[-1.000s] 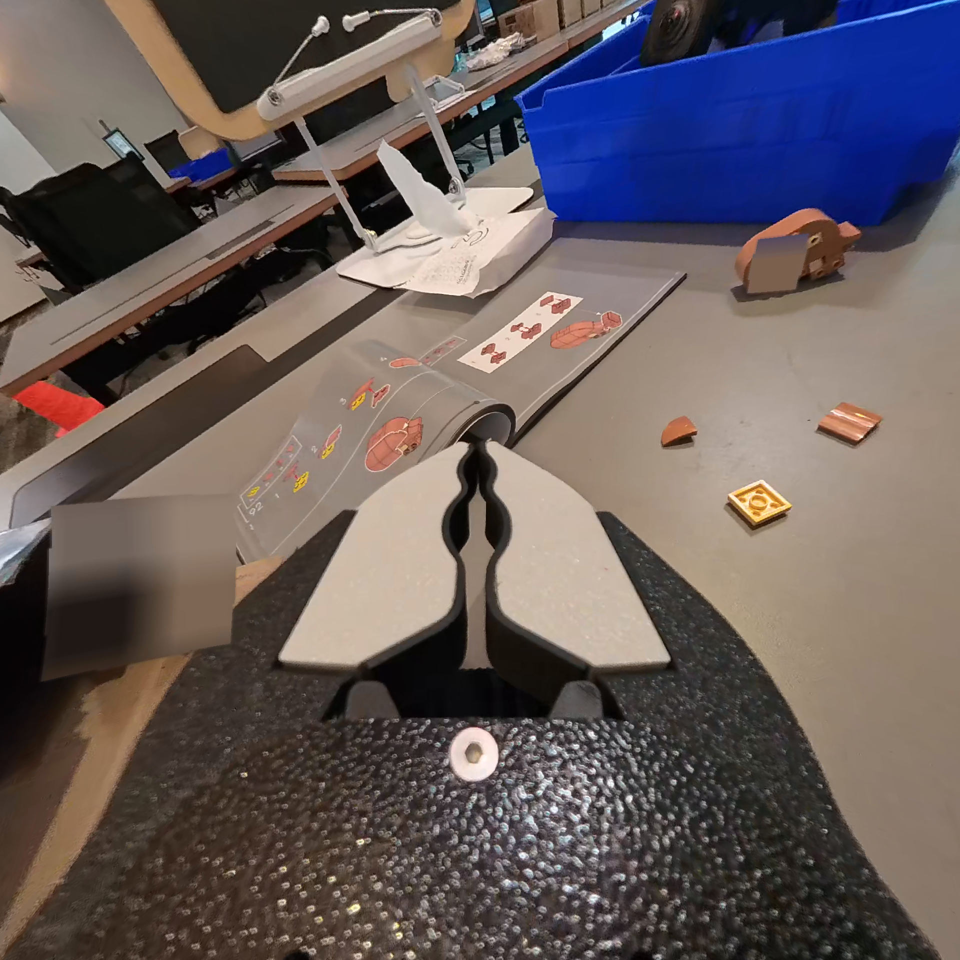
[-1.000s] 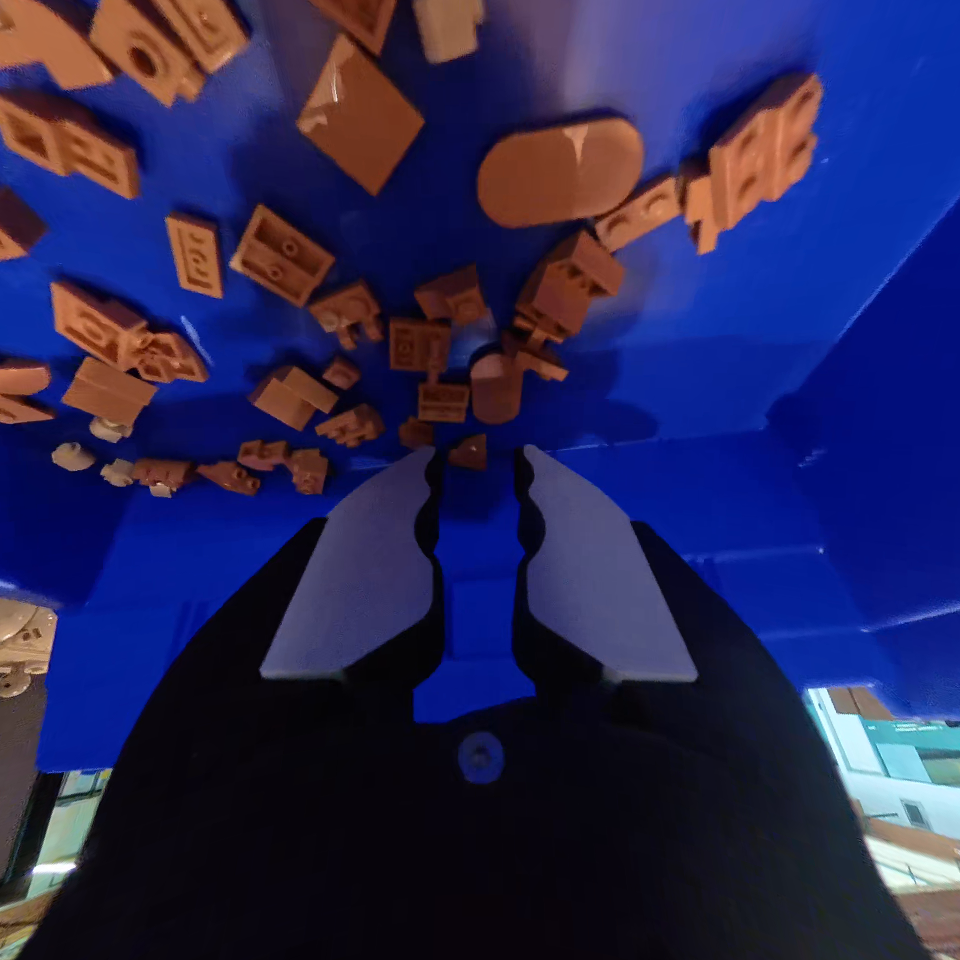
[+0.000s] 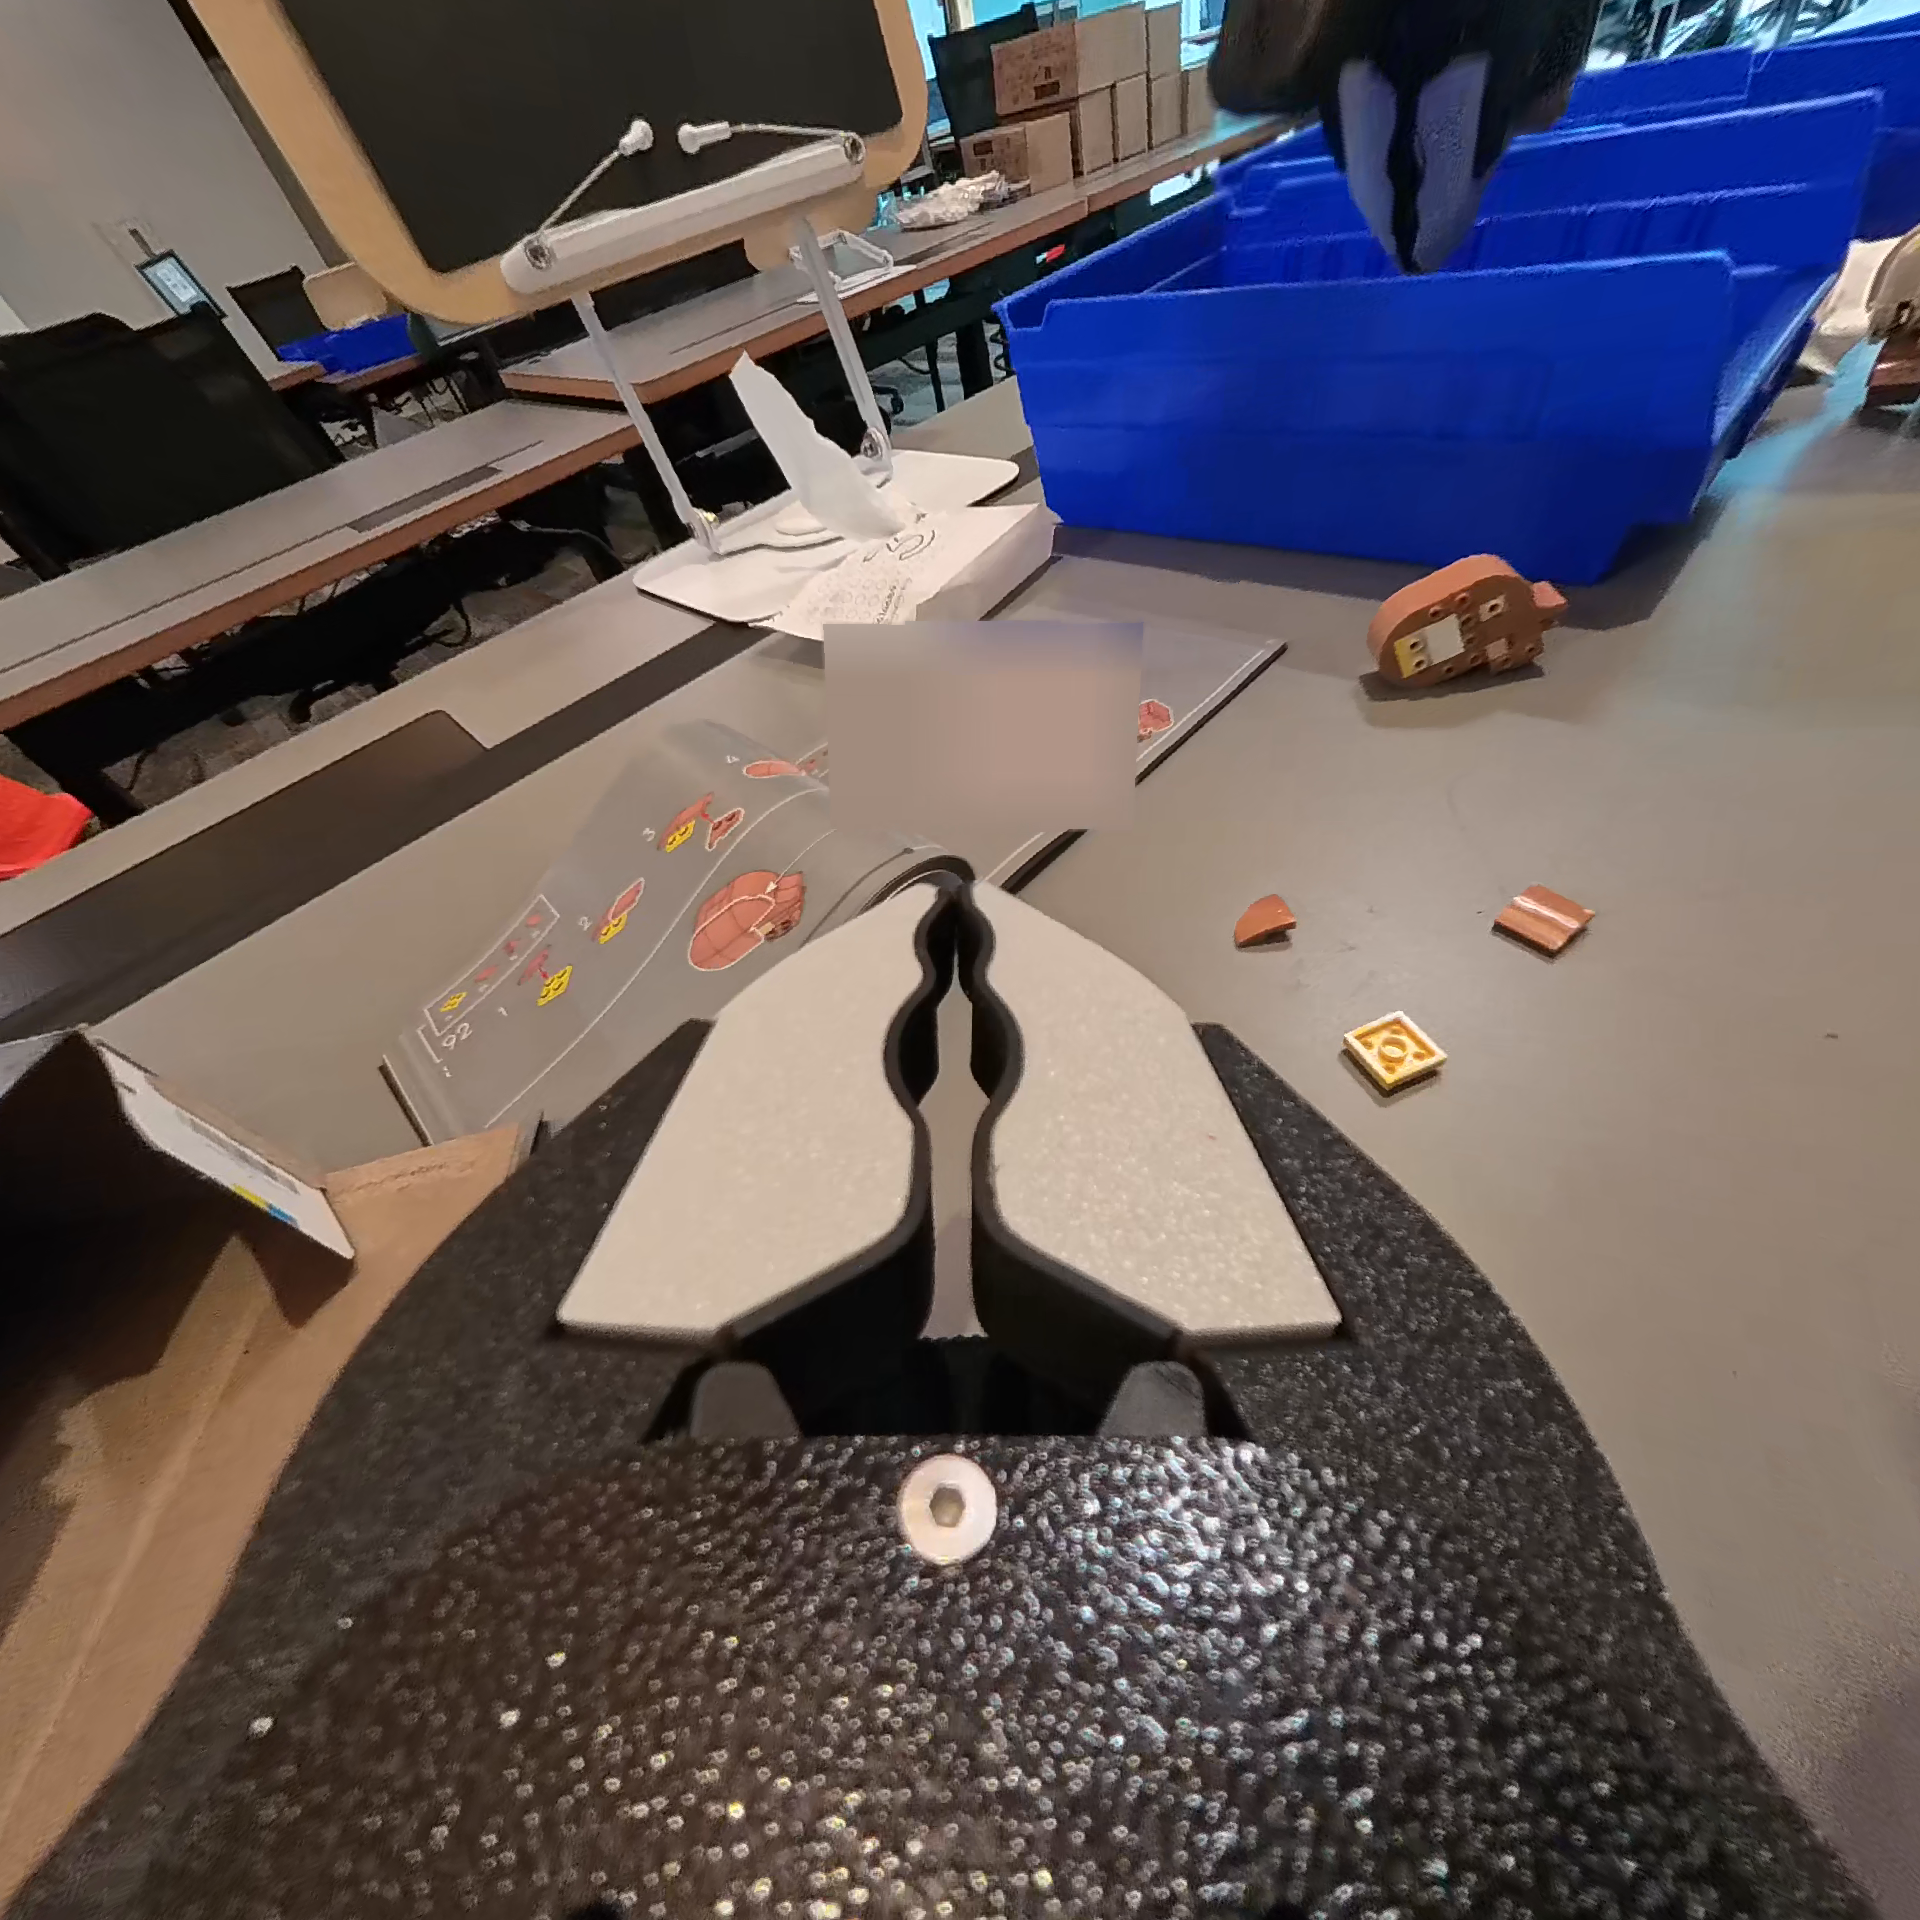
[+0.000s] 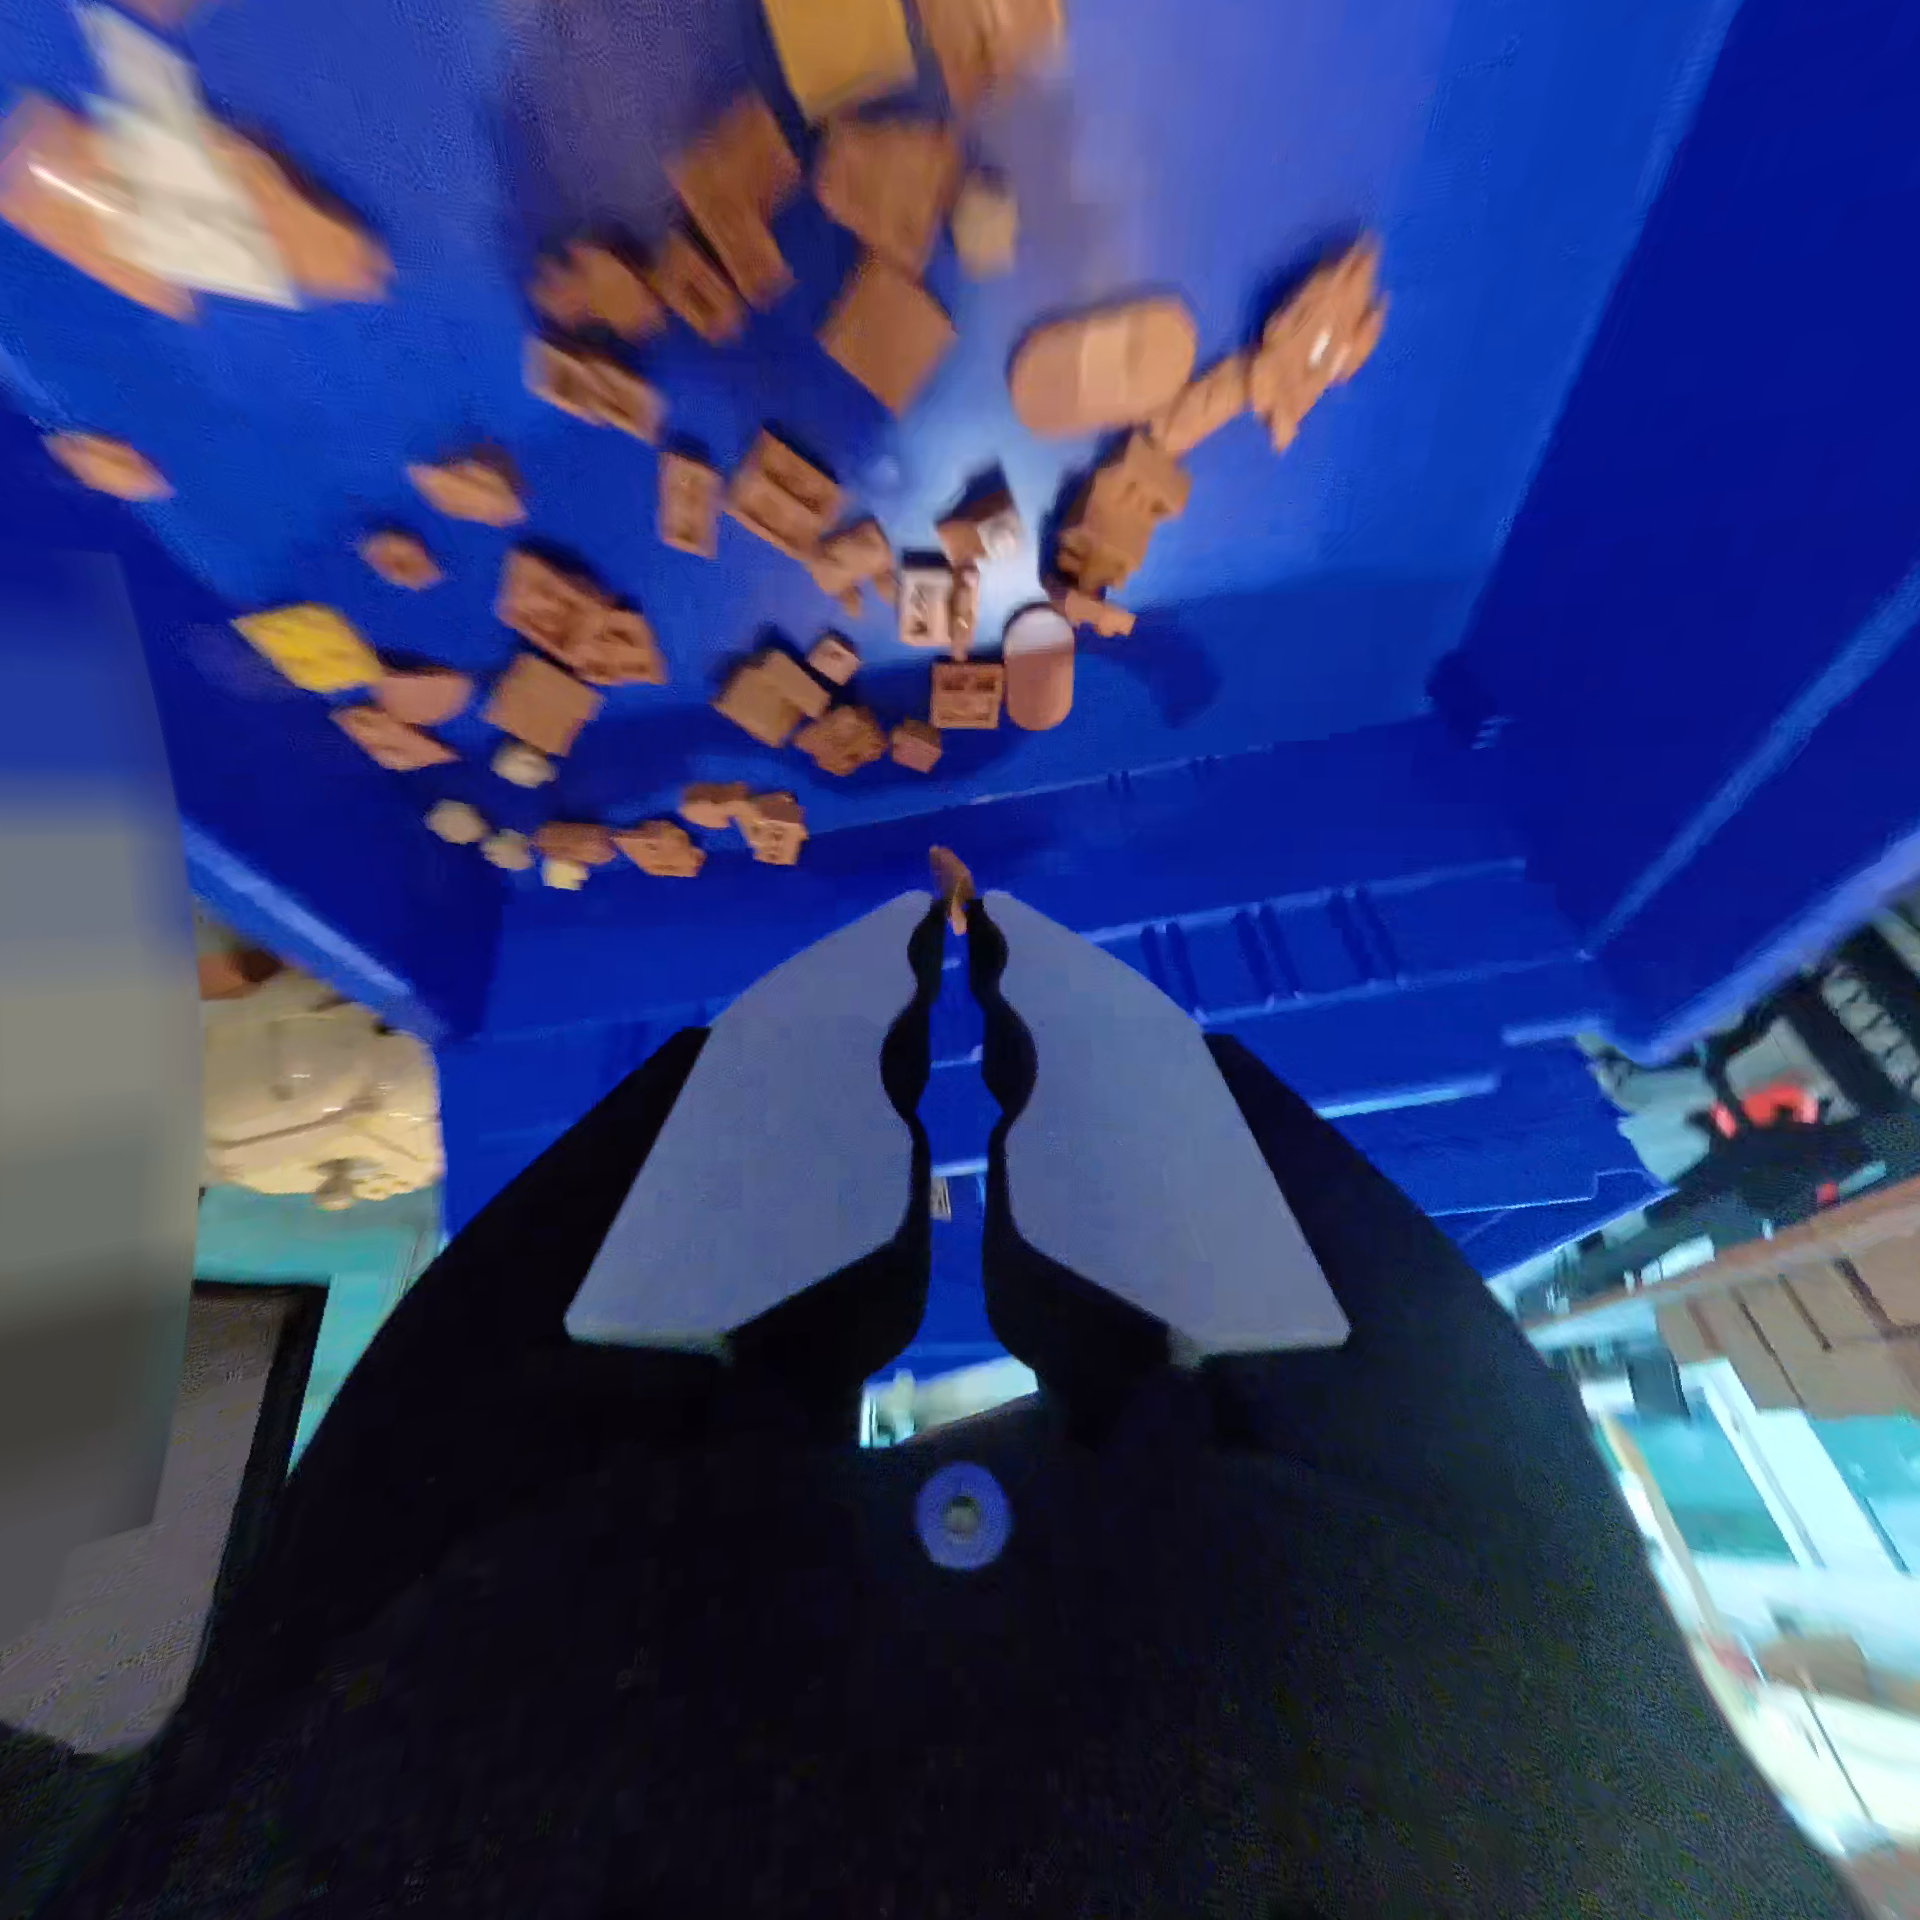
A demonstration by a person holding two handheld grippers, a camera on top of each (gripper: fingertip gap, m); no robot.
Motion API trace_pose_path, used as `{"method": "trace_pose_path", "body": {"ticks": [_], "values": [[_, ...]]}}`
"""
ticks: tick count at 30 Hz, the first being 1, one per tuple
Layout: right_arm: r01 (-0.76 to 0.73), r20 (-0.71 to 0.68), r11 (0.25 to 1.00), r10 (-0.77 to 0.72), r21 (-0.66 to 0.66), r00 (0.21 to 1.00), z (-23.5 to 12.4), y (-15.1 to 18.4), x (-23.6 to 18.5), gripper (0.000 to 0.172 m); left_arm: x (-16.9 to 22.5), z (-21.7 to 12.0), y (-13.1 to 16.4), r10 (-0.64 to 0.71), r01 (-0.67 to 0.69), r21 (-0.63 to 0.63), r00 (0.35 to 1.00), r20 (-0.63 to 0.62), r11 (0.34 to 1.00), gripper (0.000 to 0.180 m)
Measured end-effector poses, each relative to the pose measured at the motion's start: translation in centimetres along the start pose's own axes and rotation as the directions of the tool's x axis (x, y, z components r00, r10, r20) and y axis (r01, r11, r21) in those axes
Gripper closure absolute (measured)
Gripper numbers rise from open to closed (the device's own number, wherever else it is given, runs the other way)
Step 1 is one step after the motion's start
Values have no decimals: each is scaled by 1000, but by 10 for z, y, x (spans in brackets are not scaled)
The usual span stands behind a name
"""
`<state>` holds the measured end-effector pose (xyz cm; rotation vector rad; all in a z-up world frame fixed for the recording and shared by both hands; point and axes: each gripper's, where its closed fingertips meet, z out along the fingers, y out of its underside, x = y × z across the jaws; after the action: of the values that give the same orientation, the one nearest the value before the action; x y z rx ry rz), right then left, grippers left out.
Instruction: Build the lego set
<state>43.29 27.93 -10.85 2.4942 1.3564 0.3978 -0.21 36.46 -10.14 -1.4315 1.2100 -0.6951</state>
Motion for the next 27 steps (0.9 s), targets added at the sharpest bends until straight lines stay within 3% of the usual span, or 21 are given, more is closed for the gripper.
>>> {"method": "trace_pose_path", "body": {"ticks": [6, 12, 15, 20, 23, 27], "values": [[107, -71, 924, -87, 366, 994, -109, -56, -66, 168, 9, -8, -13, -4, 5, 41, 1000, -25, 999, 180], [305, -149, 770, -269, 561, 952, -175, -145, -142, 168, 18, -15, -24, 17, -13, 85, 999, -44, 996, 180], [360, -80, 723, -391, 590, 917, -161, -195, -182, 168, 21, -17, -26, 14, -9, 92, 999, -51, 996, 180], [362, 57, 760, -462, 541, 885, -94, -256, -200, 168, 23, -21, -28, 16, -10, 109, 999, -49, 994, 180], [326, 159, 781, -471, 532, 868, -68, -274, -208, 168, 23, -22, -29, 15, -10, 113, 999, -46, 994, 180], [304, 157, 795, -441, 525, 884, -58, -284, -202, 168, 24, -22, -29, 10, -3, 112, 998, -57, 994, 180]]}}
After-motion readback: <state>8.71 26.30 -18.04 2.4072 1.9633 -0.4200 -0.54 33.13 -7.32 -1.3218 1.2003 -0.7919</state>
